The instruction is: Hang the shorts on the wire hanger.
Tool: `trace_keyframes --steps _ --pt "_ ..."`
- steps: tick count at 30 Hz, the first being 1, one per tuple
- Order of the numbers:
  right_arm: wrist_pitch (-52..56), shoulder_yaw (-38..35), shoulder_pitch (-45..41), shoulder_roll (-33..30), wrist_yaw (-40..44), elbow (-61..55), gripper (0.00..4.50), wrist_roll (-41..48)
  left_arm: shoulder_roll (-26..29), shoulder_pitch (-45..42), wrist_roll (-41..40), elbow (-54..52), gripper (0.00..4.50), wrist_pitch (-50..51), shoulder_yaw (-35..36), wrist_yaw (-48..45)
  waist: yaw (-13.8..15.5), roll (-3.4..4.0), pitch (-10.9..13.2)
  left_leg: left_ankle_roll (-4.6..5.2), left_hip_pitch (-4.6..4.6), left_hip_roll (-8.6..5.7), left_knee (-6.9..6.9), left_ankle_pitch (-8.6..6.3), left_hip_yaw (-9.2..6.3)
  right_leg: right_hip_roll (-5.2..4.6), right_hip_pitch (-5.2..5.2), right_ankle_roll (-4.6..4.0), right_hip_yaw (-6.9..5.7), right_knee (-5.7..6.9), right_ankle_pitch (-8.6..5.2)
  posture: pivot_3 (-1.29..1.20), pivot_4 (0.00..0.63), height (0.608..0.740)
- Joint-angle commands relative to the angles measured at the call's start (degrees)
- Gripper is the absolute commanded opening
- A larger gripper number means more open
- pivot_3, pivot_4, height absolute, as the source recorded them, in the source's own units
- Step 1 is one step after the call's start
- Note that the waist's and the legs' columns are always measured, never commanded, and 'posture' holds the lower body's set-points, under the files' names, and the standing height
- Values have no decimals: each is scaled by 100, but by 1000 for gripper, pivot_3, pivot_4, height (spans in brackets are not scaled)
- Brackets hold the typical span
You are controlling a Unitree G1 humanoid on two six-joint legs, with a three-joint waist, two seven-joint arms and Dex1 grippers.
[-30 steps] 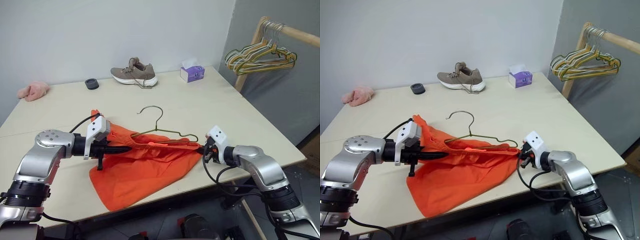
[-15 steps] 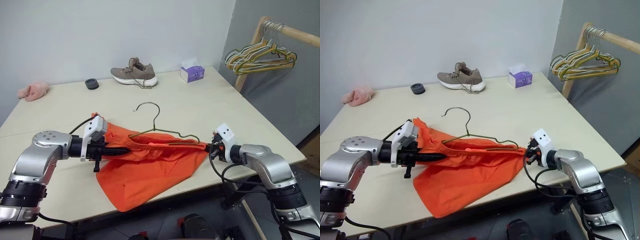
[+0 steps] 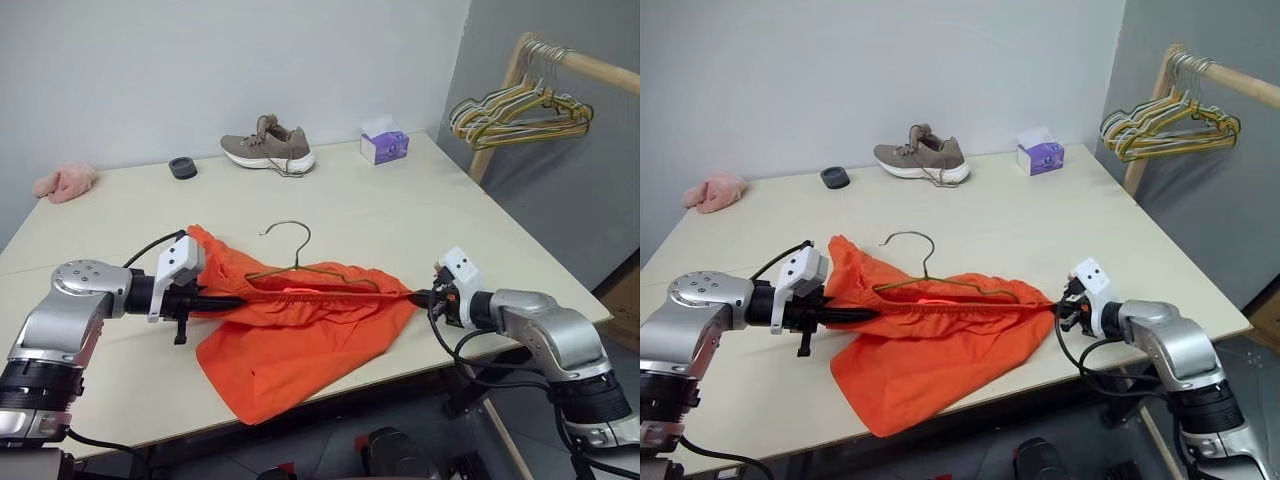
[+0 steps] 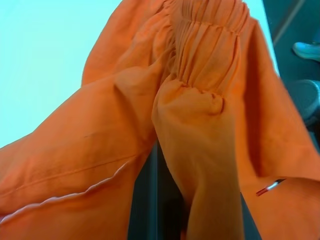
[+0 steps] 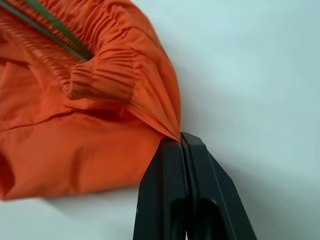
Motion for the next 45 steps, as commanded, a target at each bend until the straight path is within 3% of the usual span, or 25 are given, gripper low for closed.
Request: trace_keyframes --steps 1,10,22,28,33,42,45 --pt "121 -35 -72 -147 30 -471 37 111 -34 -199 215 181 0 -304 64 186 -3 0 0 0 0 0 0 0 0 0 0 0 0 0 0 -317 0 740" --pt "213 -26 -201 -170 104 -726 37 278 -268 -318 488 419 0 -734 5 391 -8 -1 0 0 0 1 0 0 1 -1 0 0 0 -1 0 -321 0 740" --pt "162 156 -664 -47 66 -616 37 302 -600 -195 244 -229 0 -388 -129 216 -10 -1 0 0 -5 2 0 0 -11 -2 -2 0 0 -5 0 -319 0 740" --pt "446 -417 -910 -117 232 -524 37 832 -606 -158 541 -73 0 -716 -147 452 -15 0 0 0 -3 0 0 0 -10 -4 -2 0 1 -1 0 -318 0 740" --pt "623 -489 -1109 -14 158 -617 37 1088 -629 -135 774 84 0 -1033 -252 526 -16 0 0 0 -2 1 0 0 -10 1 -1 0 -3 0 0 -324 0 740" --pt "230 619 -1206 -75 239 -969 37 615 -1077 -343 864 185 0 -1176 -385 833 -16 0 0 0 -6 2 0 0 -14 -5 -2 1 1 -4 0 -335 0 740" --pt "-208 1014 -1169 -529 398 -959 609 125 -1163 -343 872 165 0 -1182 -405 866 -16 0 0 0 -6 1 1 0 -14 -7 -2 1 1 -5 0 -337 0 740"
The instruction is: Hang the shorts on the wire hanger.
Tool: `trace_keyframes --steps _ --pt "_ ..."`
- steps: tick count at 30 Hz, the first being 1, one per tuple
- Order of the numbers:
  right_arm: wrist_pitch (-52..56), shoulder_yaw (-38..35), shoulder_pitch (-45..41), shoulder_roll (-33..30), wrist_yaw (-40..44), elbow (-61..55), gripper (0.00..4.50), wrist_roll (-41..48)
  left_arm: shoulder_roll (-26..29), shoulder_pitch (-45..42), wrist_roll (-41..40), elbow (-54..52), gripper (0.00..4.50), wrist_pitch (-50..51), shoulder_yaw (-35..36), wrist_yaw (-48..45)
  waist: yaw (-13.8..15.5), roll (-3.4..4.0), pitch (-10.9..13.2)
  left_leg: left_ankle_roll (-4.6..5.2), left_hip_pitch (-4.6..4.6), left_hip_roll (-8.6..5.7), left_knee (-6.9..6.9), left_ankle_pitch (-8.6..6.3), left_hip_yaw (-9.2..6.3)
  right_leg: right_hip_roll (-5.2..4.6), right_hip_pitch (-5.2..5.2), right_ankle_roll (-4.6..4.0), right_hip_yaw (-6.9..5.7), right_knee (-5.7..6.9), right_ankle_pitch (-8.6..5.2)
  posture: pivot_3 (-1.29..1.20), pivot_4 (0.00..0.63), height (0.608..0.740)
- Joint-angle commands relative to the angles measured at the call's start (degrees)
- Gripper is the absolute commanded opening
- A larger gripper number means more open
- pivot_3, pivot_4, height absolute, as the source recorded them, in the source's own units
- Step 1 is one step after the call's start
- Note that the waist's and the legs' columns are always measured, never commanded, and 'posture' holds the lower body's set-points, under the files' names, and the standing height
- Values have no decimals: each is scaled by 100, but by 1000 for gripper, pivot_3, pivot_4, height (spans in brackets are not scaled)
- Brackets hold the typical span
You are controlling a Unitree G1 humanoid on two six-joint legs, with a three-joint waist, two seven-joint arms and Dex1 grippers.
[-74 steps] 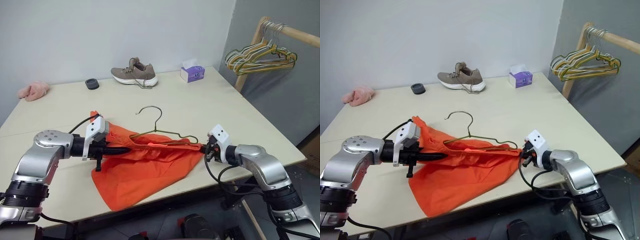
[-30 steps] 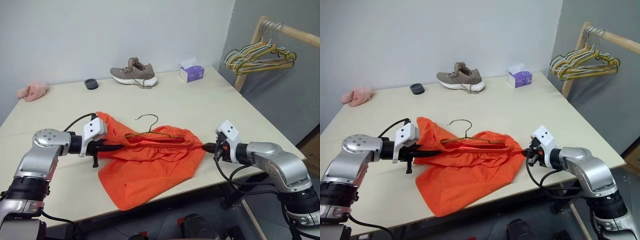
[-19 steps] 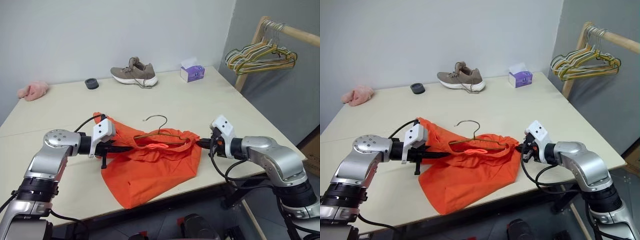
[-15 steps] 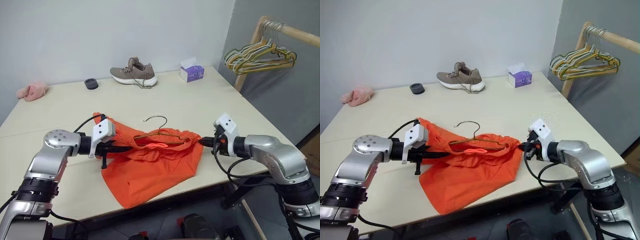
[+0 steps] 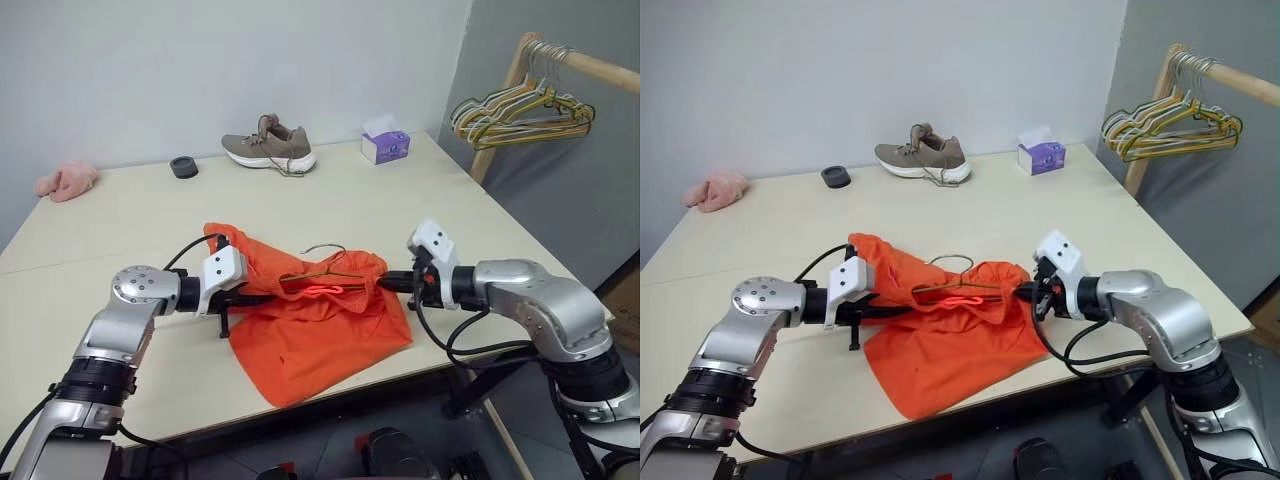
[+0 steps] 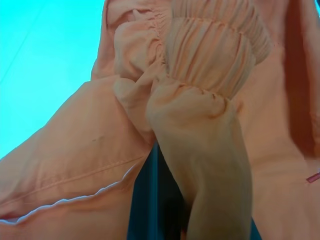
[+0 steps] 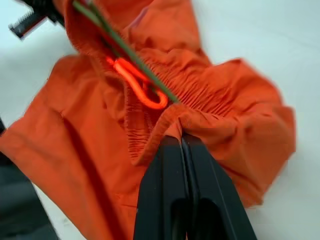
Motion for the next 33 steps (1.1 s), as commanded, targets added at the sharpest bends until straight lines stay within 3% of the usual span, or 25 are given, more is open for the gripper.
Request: trace_keyframes --steps 1,7,11,20,28,31,33 --pt "-698 338 -117 -574 282 -208 974 -593 -48 -139 -10 -63 0 -76 25 82 0 0 0 0 0 0 0 0 0 -1 0 0 -1 -1 0 -337 0 740" --pt "-1872 816 20 -1805 827 -269 3047 -1658 -56 -44 -38 -146 0 -69 18 84 -3 0 0 0 -1 0 -2 0 3 -3 -1 1 -3 -11 -1 -338 0 740" --pt "-2232 914 -51 -1847 868 -165 4430 -2072 -33 -31 -35 -167 0 -65 2 64 -80 -1 0 0 0 0 -3 0 8 -3 0 1 -4 -10 -1 -336 0 740" --pt "-2629 1341 -482 -1142 1085 442 4430 -2659 -20 -65 -11 -166 0 -67 -32 44 -227 -2 -1 0 3 1 -1 0 -3 -4 5 2 -4 -5 1 -335 0 740" --pt "-3400 1864 -1220 -401 1693 2284 4430 -3141 -16 -85 3 -193 0 -83 -64 38 -302 -1 -1 0 5 -1 6 0 -8 -11 10 5 -5 -2 3 -328 0 740" --pt "-3457 1862 -1464 -109 1962 2700 3841 -3092 -5 -65 -16 -248 0 -52 -63 33 -316 -1 -1 0 8 0 9 0 -10 -7 10 5 -5 6 3 -322 0 740" --pt "-3521 1878 -1593 33 2134 2897 3153 -3105 12 -44 -22 -275 0 -41 -56 26 -306 -1 -1 0 8 0 9 1 -13 -6 10 5 -6 9 3 -318 0 740"
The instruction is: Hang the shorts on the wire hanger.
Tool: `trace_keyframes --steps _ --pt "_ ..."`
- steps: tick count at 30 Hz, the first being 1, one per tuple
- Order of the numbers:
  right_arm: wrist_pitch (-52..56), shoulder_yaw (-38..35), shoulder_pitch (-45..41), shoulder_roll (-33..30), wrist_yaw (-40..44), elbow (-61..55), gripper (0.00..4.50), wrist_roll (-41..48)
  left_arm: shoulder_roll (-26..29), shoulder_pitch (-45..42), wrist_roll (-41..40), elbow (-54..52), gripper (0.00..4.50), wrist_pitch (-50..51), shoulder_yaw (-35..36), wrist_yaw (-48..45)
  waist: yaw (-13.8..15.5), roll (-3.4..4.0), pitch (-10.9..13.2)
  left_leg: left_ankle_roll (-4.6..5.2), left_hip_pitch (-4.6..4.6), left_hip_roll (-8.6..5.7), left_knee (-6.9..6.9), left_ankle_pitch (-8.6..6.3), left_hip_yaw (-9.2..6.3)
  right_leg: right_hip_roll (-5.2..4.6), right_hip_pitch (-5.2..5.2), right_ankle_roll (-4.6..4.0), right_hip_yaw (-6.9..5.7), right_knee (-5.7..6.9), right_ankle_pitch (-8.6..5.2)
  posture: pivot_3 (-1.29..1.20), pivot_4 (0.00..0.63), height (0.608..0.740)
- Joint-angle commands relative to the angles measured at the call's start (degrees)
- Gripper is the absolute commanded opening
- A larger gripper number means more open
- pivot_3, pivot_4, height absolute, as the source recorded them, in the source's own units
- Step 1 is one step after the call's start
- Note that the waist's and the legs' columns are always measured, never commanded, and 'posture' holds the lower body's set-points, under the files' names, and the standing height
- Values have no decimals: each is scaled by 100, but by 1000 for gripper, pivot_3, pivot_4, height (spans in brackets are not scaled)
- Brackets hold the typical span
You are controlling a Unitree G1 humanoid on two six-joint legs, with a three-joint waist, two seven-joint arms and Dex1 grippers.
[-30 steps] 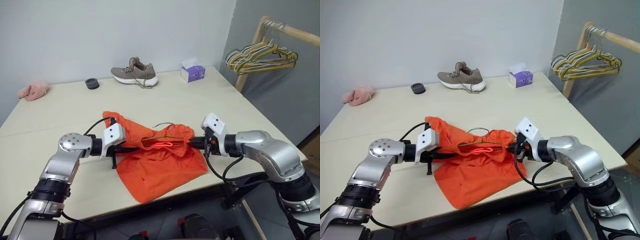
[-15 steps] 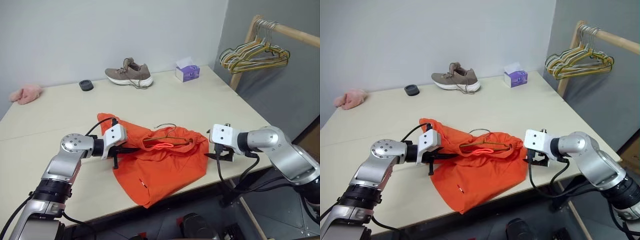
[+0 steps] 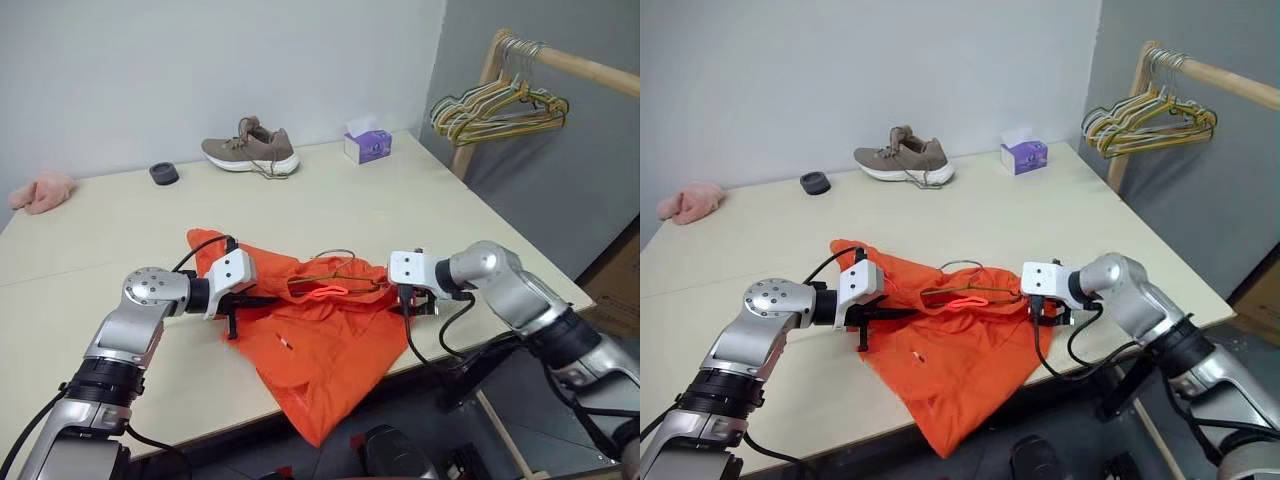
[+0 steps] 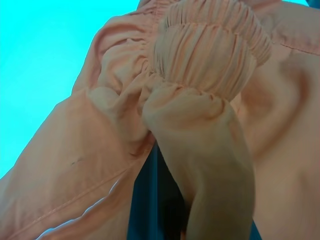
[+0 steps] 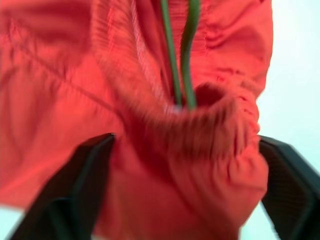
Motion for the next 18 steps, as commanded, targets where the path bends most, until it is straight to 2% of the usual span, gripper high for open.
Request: trace_keyframes --steps 1,7,9,14,18 --pt "-187 -36 -311 161 338 173 2791 -22 68 -44 -60 -210 0 -7 66 -21 12 0 0 0 0 0 1 0 -2 0 1 0 -1 0 0 -316 0 740" --pt "-146 -76 -347 353 619 177 625 -41 50 0 -114 -270 0 56 137 37 33 0 0 0 -2 0 14 0 -6 -4 5 0 -2 3 0 -307 0 740" --pt "-141 -96 -326 363 651 157 34 -58 28 9 -141 -283 0 68 165 64 35 0 0 0 -3 0 21 0 -8 -4 6 0 -4 7 0 -307 0 740" --pt "-115 -253 -276 246 721 75 34 -31 -48 26 -402 -373 0 437 317 142 35 0 0 0 -3 -1 40 0 -12 -4 6 1 -5 28 0 -311 0 740" --pt "-29 -427 -256 82 783 -17 0 38 61 -16 -674 -398 1102 816 497 63 27 1 0 0 -2 -1 46 0 -17 -1 6 1 -9 35 0 -317 0 740"
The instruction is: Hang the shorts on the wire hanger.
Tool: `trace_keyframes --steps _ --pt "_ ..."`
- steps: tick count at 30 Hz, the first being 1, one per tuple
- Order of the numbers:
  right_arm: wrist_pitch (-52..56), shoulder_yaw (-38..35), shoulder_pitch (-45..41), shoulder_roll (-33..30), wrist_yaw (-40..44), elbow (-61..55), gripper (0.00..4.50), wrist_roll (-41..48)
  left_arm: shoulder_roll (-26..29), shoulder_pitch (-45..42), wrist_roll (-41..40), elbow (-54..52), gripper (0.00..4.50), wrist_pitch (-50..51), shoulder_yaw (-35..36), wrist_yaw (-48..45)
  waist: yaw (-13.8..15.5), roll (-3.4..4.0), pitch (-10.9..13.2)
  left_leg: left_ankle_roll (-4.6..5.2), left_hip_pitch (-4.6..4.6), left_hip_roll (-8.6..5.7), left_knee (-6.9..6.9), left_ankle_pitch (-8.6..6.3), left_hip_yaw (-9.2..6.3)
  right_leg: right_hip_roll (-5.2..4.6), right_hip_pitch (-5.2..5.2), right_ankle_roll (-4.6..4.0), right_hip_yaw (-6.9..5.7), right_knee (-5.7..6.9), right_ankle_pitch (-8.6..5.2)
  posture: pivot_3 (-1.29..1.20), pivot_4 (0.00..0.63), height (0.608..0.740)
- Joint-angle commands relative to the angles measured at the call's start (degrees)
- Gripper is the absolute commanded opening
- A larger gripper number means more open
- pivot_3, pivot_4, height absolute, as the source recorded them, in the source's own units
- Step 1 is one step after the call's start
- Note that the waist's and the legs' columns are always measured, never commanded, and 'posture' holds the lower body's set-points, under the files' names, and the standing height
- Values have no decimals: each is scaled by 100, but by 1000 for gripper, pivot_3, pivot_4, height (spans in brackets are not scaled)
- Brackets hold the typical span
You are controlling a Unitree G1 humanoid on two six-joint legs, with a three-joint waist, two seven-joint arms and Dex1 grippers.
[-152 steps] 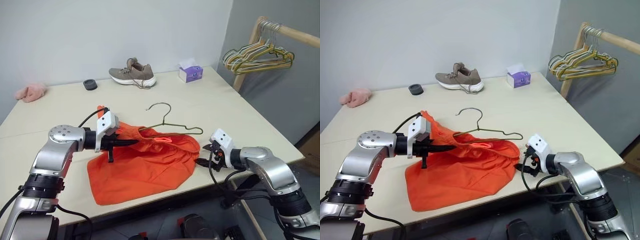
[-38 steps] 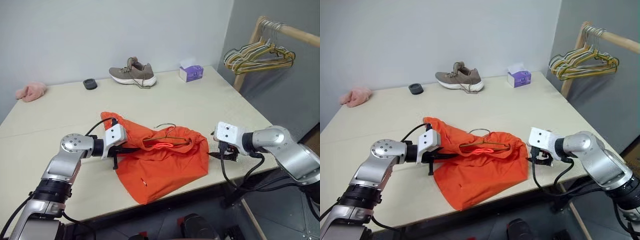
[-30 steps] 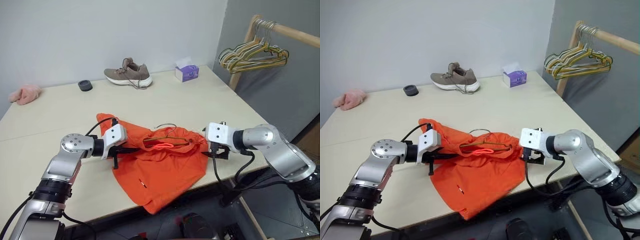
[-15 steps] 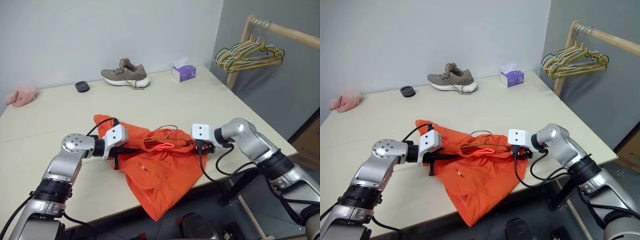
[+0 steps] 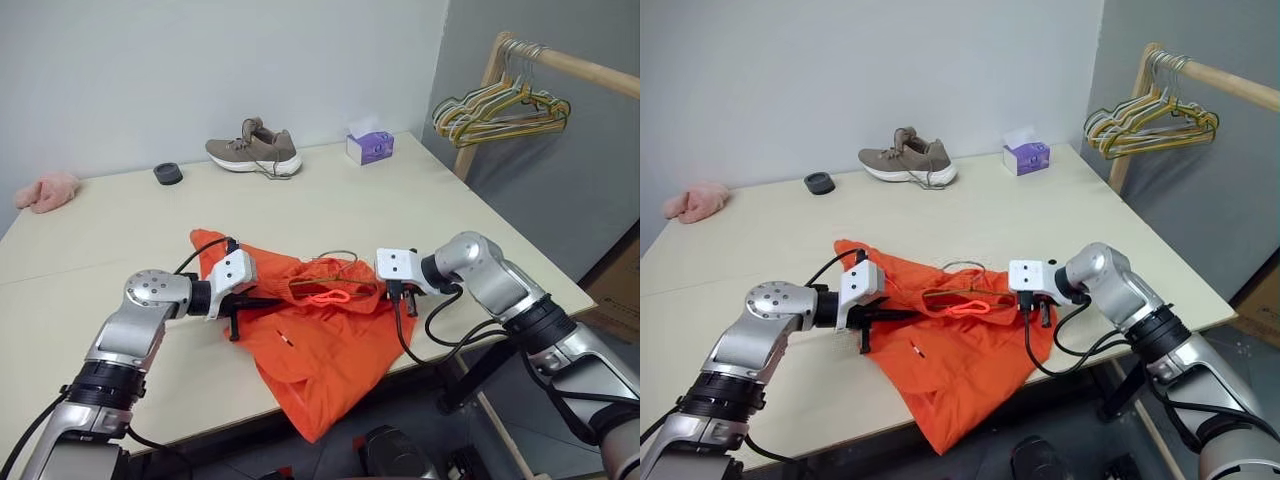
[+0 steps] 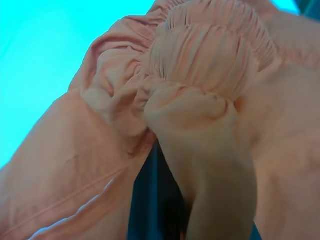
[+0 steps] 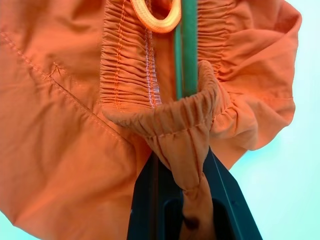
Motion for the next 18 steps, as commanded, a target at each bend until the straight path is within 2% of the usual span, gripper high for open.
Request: trace_keyframes --steps 1,7,11,17,18 --pt "93 -386 -61 -152 82 -245 0 111 151 -134 -295 -148 1408 183 385 21 -3 1 0 0 1 0 0 0 0 0 0 0 1 2 0 -320 0 740" --pt "340 -605 80 -382 193 -532 0 250 447 -230 -312 331 3264 38 702 -81 -7 1 0 0 0 0 0 0 1 0 -2 0 2 1 0 -327 0 740" --pt "535 -717 193 -513 266 -741 0 335 548 -337 -137 885 3264 -244 702 -42 -7 1 0 0 0 -1 0 0 2 0 -2 0 2 1 0 -330 0 740" --pt "838 -814 263 -558 274 -940 0 483 411 -431 230 1405 3264 -845 512 74 -6 1 1 0 -1 0 0 0 2 -2 -3 0 2 1 0 -335 0 740" --pt "910 -829 284 -564 282 -991 0 508 288 -506 269 1544 3086 -961 518 187 -6 1 0 0 -1 -1 0 0 2 -2 -3 0 2 1 0 -339 0 740"
